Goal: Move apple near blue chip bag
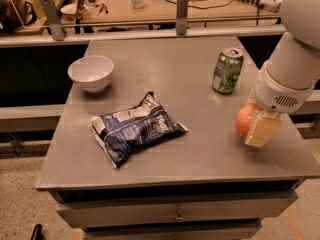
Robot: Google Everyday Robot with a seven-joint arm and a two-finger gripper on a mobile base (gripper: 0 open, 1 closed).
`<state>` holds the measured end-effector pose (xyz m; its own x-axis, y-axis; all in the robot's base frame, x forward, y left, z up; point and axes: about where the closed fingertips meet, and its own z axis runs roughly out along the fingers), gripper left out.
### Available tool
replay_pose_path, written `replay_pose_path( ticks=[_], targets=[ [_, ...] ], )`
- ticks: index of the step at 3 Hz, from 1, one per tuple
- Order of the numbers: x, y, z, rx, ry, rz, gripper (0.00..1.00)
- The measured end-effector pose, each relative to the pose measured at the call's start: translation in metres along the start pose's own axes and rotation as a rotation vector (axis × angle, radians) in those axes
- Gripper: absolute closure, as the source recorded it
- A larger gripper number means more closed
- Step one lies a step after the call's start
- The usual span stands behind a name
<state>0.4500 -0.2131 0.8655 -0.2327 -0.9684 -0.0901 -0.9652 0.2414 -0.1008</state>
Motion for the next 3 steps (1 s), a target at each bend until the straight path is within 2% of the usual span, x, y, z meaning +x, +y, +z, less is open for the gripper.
replay_pose_path(
  ticks=[1, 2, 3],
  targets=[
    [-0.032, -0.006, -0.022, 0.012, -0.013, -0.074, 1.0],
    [-0.066, -0.01, -0.034, 0.025, -0.046, -0.13, 1.0],
    [-0.094, -0.008, -0.035, 0.035, -0.077, -0.154, 1.0]
  ],
)
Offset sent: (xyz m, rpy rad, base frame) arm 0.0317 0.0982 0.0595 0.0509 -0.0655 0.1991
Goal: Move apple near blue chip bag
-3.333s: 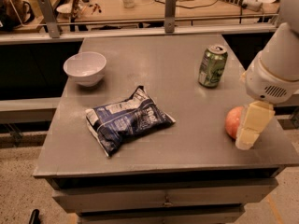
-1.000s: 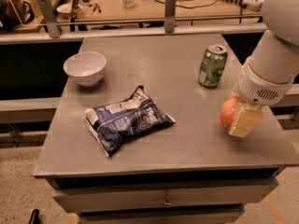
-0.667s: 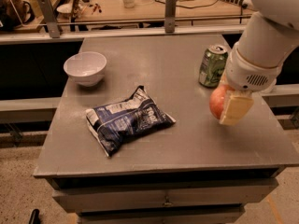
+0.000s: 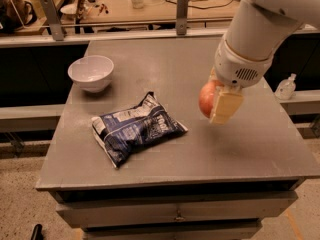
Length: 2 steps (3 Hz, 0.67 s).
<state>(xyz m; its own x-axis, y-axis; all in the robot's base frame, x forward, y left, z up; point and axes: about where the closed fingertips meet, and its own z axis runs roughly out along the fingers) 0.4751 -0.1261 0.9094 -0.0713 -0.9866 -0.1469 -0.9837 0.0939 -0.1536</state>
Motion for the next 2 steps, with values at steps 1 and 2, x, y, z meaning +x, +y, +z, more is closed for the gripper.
replay_pose_path(
  ticks=[1, 2],
  targets=[
    [-0.017, 0.006, 0.01, 0.007, 0.012, -0.017, 1.0],
    [-0.022, 0.011, 0.025, 0.0, 0.03, -0.027, 1.0]
  ],
)
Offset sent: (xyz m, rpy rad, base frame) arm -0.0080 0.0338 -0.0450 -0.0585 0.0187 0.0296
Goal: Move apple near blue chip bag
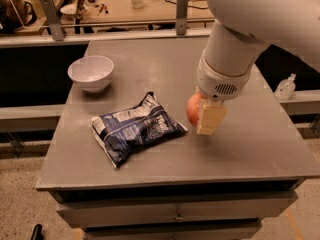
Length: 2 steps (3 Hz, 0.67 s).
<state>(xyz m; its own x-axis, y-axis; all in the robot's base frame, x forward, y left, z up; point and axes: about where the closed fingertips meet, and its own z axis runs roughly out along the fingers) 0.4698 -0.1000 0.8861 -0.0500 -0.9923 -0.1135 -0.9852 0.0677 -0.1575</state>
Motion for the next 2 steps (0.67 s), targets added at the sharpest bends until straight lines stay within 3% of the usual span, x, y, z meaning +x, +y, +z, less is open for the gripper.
replay_pose_path(
  ticks=[1, 2],
  targets=[
    [0.0027, 0.0008, 0.0106, -0.011, 0.015, 0.0, 1.0],
    [0.0037, 0.0019, 0.0174, -0.023, 0.03, -0.008, 0.82]
  ],
)
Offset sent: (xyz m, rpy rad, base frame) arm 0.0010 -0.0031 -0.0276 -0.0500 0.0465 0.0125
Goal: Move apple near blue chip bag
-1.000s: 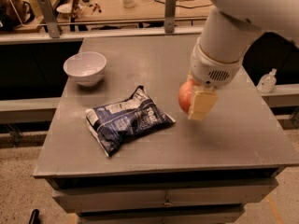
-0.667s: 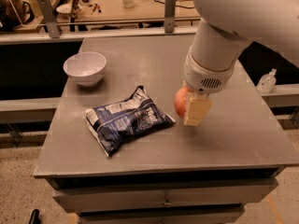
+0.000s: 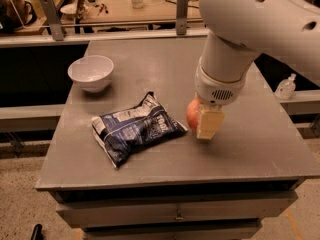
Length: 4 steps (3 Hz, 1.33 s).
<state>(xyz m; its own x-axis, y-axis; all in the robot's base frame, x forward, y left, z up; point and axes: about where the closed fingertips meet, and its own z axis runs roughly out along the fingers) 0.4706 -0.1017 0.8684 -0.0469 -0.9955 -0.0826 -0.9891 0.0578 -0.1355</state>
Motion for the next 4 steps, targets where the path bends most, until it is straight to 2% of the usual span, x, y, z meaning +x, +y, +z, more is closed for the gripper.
replay_pose_path(
  ticks=[2, 3, 4],
  targets=[
    [-0.014, 0.007, 0.02, -0.007, -0.001, -0.029, 0.35],
    [-0.014, 0.007, 0.02, -0.006, -0.001, -0.029, 0.12],
    [-0.01, 0.007, 0.019, -0.007, -0.012, -0.031, 0.0]
  ],
)
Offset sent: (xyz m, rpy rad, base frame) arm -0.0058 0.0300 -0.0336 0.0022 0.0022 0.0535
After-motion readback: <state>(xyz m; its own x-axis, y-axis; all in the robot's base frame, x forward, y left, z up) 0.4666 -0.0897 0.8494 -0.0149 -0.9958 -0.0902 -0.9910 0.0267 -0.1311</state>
